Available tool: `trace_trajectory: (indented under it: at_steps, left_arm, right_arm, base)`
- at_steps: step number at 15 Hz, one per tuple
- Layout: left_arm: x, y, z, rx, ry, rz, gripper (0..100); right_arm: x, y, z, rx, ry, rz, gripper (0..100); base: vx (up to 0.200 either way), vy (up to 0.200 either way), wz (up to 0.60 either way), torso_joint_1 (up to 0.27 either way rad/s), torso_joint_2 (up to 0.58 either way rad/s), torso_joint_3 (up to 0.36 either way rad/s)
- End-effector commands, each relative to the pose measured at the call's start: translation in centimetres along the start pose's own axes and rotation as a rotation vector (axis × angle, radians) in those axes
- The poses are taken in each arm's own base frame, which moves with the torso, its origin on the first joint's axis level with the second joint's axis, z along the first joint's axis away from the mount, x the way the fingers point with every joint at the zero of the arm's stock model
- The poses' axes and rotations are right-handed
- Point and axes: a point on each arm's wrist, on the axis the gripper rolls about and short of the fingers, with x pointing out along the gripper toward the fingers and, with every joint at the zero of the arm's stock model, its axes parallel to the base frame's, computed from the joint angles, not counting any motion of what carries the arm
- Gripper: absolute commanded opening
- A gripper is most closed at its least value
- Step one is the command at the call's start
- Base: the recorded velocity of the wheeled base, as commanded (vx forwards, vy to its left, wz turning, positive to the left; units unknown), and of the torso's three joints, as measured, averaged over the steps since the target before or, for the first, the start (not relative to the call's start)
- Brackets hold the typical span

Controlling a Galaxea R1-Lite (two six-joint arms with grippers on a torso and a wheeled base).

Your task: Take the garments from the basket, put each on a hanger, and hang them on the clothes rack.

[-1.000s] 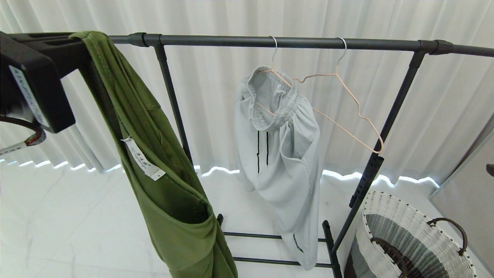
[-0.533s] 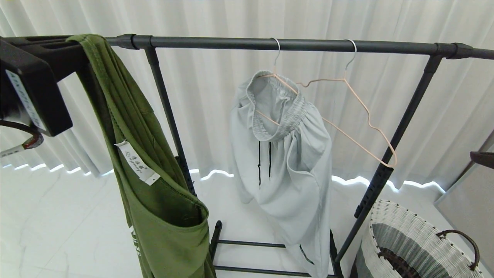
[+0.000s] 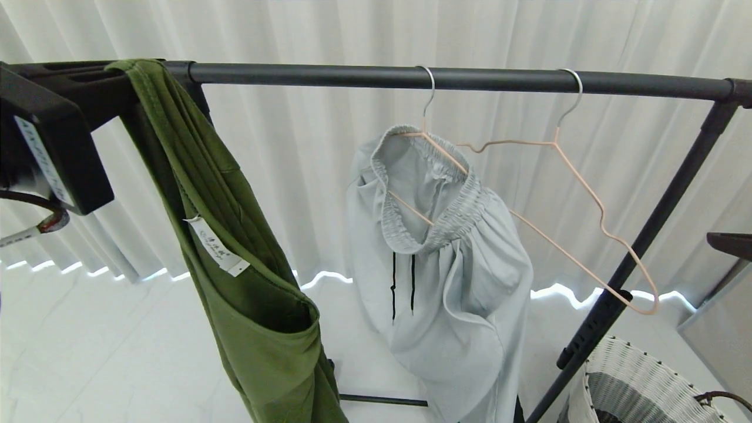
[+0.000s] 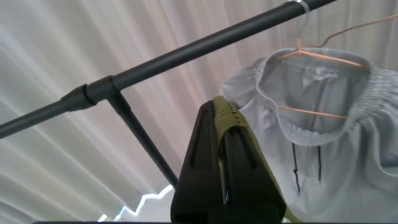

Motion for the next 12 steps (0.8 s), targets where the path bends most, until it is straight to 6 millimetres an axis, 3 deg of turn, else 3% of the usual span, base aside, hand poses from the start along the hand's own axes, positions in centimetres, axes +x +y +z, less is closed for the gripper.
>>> trace_trajectory:
  at_steps: [1, 6, 12]
  left_arm:
    - [0.0, -0.1, -0.2, 0.004, 0.005, -0.003, 0]
    - [-0.6, -0.1, -0.7, 0.011, -0.007, -0.037, 0]
    - [-2.2, 0.6, -1.2, 0.025, -0.023, -0.028, 0]
  right_arm:
    - [0.3, 0.0, 0.0, 0.000, 0.011, 0.002, 100]
    - [2.2, 0.0, -0.2, 0.002, 0.068, 0.013, 100]
    - [8.6, 0.2, -0.7, 0.004, 0.083, 0.024, 100]
  base:
    - [0.200, 0.000, 0.00, 0.007, 0.00, -0.002]
    - [0.000, 0.000, 0.00, 0.000, 0.00, 0.000]
    - [0.000, 0.000, 0.00, 0.000, 0.00, 0.000]
